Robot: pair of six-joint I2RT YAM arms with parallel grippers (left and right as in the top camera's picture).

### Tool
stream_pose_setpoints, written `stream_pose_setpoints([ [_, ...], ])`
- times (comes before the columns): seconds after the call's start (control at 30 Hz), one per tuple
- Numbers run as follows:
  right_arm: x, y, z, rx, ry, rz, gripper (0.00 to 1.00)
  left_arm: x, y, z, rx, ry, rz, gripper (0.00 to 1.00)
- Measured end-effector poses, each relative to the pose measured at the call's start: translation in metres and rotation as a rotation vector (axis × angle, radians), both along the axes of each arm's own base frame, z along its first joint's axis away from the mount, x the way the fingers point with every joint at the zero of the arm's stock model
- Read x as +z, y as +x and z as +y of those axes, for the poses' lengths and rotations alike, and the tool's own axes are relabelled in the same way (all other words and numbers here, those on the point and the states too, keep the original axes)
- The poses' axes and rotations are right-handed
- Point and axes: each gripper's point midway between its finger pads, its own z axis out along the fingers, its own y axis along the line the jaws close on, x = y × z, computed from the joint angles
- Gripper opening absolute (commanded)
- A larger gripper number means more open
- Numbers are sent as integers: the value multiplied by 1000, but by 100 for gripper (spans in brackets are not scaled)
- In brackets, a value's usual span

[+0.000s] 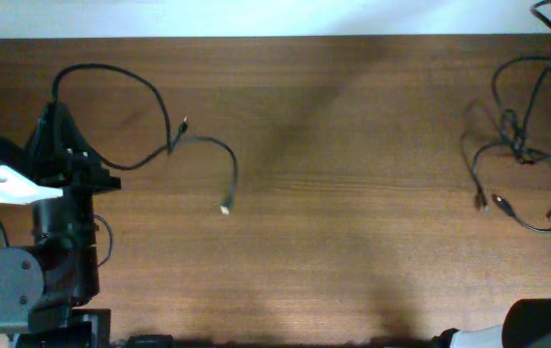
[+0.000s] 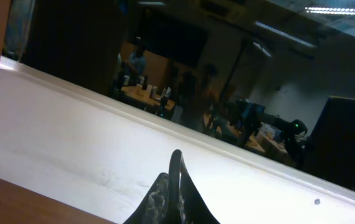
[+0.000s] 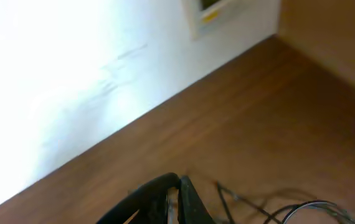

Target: Untangle cables

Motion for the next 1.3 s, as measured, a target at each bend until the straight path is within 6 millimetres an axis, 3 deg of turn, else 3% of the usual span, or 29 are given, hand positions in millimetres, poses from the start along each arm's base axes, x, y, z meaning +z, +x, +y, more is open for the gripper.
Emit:
stream_pose_setpoints([
  [0.07,1,10,29,76,11,-11,4,0,1,-5,-26,6,1,6],
  [0.13,6,24,72,176,11,-34,4,-1,1,-7,-39,9,7,6],
  [0.23,20,39,153,351,5,-98,4,-4,5,-14,-82,16,21,6],
  [0.37,38,38,265,581,11,-186,4,-16,22,-29,-168,31,67,6],
  [0.4,45,37,284,619,12,-216,4,-19,25,-33,-188,34,78,6],
  [0.43,52,35,301,652,12,-247,31,-21,28,-36,-209,36,87,6],
  [0.47,55,34,309,668,14,-263,99,-23,29,-39,-229,39,94,6],
  [0.57,54,31,317,681,22,-257,99,-23,28,-49,-282,44,94,6],
  [0.8,2,8,313,770,-84,-28,99,-25,25,-66,-386,43,99,7],
  [0.93,1,-14,347,1007,-21,-35,99,-25,22,-77,-459,38,102,11],
  [1.07,14,-63,394,1437,43,-134,99,-40,15,-109,-656,92,152,12],
  [1.17,26,-95,410,1645,120,-212,99,-51,5,-137,-841,186,162,11],
  [1.2,29,-101,412,1680,133,-228,99,-53,3,-142,-880,204,161,21],
  [1.23,30,-106,414,1706,145,-237,99,-55,0,-147,-919,218,161,38],
  [1.27,30,-108,414,1718,150,-239,99,-56,-1,-150,-945,229,160,44],
  [1.3,28,-109,413,1715,154,-223,99,-57,-2,-151,-953,241,157,45],
])
